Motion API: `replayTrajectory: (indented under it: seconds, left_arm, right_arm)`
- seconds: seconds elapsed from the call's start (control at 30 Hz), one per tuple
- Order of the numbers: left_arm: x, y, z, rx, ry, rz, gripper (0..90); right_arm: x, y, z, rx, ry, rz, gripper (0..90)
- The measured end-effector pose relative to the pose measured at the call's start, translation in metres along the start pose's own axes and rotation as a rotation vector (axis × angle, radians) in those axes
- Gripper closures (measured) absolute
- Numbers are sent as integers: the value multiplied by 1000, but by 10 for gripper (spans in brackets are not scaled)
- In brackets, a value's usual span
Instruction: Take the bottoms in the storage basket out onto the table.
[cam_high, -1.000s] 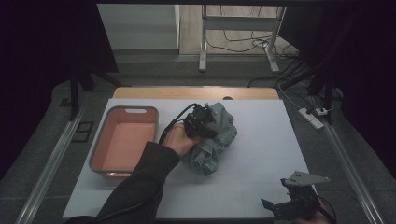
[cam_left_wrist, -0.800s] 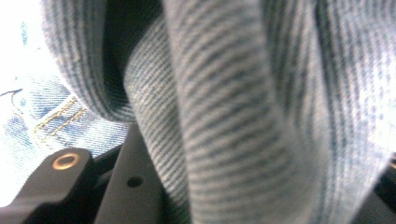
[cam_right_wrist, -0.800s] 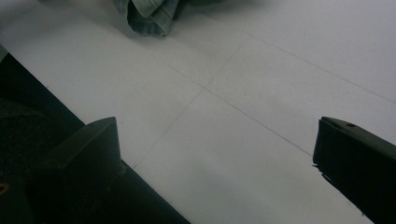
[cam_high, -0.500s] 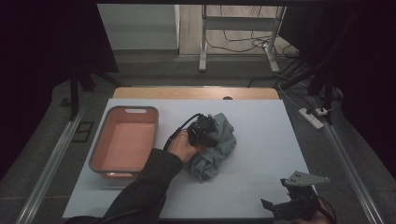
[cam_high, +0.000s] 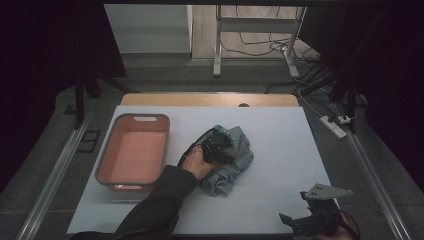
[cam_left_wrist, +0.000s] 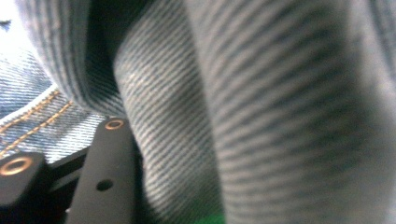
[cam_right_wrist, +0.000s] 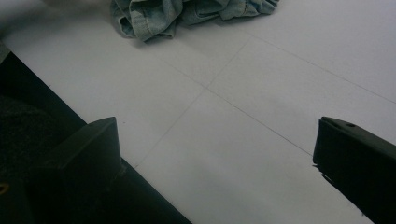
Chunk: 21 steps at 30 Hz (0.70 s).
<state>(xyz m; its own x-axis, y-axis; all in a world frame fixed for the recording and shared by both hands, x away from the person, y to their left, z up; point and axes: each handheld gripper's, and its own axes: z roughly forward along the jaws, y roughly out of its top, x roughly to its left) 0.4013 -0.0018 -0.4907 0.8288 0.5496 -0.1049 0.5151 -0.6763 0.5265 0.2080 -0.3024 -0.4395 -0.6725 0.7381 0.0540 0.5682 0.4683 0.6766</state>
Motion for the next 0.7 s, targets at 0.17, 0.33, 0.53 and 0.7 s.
replayTrajectory:
  seconds: [0.17, 0.33, 0.53, 0.7]
  left_arm:
    - [2, -4, 3, -17, 0, -28, 395]
    - [3, -3, 3, -18, 6, -35, 321]
    - [2, -3, 0, -34, 26, -39, 213]
    - [2, -3, -3, -41, 20, -46, 132]
  right_arm:
    - [0, 0, 0, 3, -1, -2, 7]
    - [0, 0, 1, 7, 1, -6, 7]
    - [0, 0, 1, 8, 2, -5, 7]
    - [0, 0, 1, 9, 2, -8, 6]
